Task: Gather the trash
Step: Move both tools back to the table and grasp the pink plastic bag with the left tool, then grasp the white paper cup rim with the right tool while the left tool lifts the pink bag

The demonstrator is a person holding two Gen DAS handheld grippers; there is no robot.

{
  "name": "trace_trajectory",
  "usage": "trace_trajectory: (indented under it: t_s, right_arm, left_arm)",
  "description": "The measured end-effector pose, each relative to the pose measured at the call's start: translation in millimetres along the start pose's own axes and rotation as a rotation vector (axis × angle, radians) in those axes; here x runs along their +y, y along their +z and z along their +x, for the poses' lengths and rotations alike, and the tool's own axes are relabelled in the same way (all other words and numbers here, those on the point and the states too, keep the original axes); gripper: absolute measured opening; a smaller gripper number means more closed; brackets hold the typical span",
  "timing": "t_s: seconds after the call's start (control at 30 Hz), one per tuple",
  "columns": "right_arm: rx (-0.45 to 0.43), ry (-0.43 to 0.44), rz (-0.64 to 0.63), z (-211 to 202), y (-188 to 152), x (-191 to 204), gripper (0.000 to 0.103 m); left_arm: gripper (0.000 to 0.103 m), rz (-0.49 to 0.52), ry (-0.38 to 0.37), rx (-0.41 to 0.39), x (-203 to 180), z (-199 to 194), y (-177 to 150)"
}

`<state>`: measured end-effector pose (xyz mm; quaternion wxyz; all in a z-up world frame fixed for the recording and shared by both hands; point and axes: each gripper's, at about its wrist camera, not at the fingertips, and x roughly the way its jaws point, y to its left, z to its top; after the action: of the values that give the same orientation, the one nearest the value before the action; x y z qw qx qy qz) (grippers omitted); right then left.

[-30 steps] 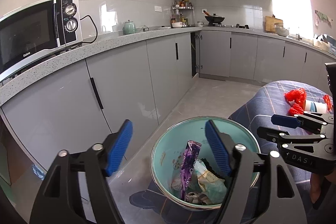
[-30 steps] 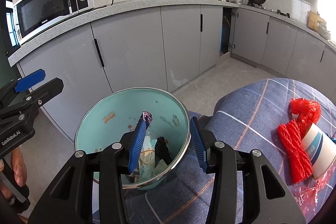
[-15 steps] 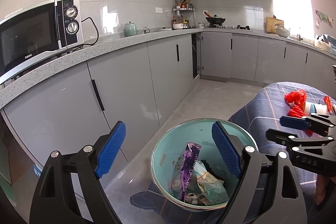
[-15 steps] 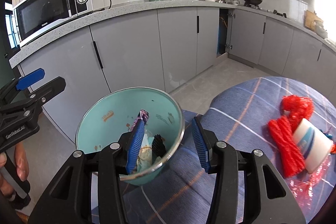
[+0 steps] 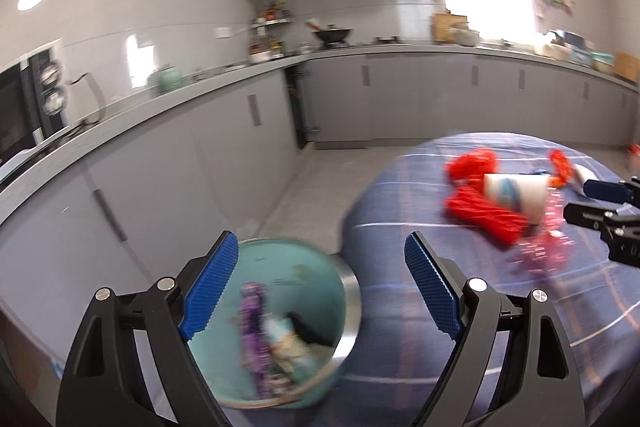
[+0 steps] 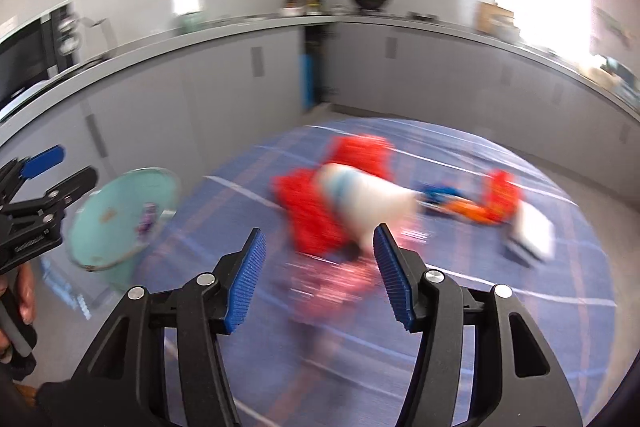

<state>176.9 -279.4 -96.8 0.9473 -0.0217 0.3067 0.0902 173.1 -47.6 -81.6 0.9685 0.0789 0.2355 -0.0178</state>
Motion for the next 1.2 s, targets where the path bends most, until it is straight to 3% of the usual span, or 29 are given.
trace_trajectory:
  t_s: [0.33,0.5,0.67,0.73,0.8,0.87,0.93,1.2]
  right_arm:
    - [0.018,-0.209,0.189,-24.0,-38.4,-116.8,0.06]
    - [0.019,-0.232,0.233,-26.5,-49.5,-138.3,0.062]
    - [0.027,-0.236,0.256,-23.2,-54.1,-149.2,0.064]
    - [0.031,-0.239,0.265,-21.4,-53.9,-150.8,0.064]
    - [0.03,-0.239,0.275,-20.4,-53.9,-153.4,0.064]
    - [0.031,-0.239,0.28,-20.4,-55.5,-155.1,0.064]
    - [0.035,-0.24,0.284,-20.6,-57.0,-155.0,0.064]
    - [0.056,-0.248,0.288,-18.2,-59.4,-149.9,0.064]
  left_arm:
    - [0.084,0.152,-0.201,0.018,-129.8,20.0,12.6]
    - [0.084,0.226,-0.278,0.067,-176.0,32.7,6.2]
    - [0.081,0.275,-0.323,0.128,-196.8,47.7,-2.8]
    - [0.065,0.289,-0.345,0.158,-202.3,53.2,-4.9]
    - [0.057,0.297,-0.363,0.189,-204.7,58.2,-5.3]
    - [0.042,0.299,-0.389,0.213,-206.0,61.9,-6.3]
    - [0.016,0.306,-0.402,0.238,-208.8,66.4,-7.9]
    - [0.012,0.292,-0.424,0.202,-199.3,50.2,-5.3]
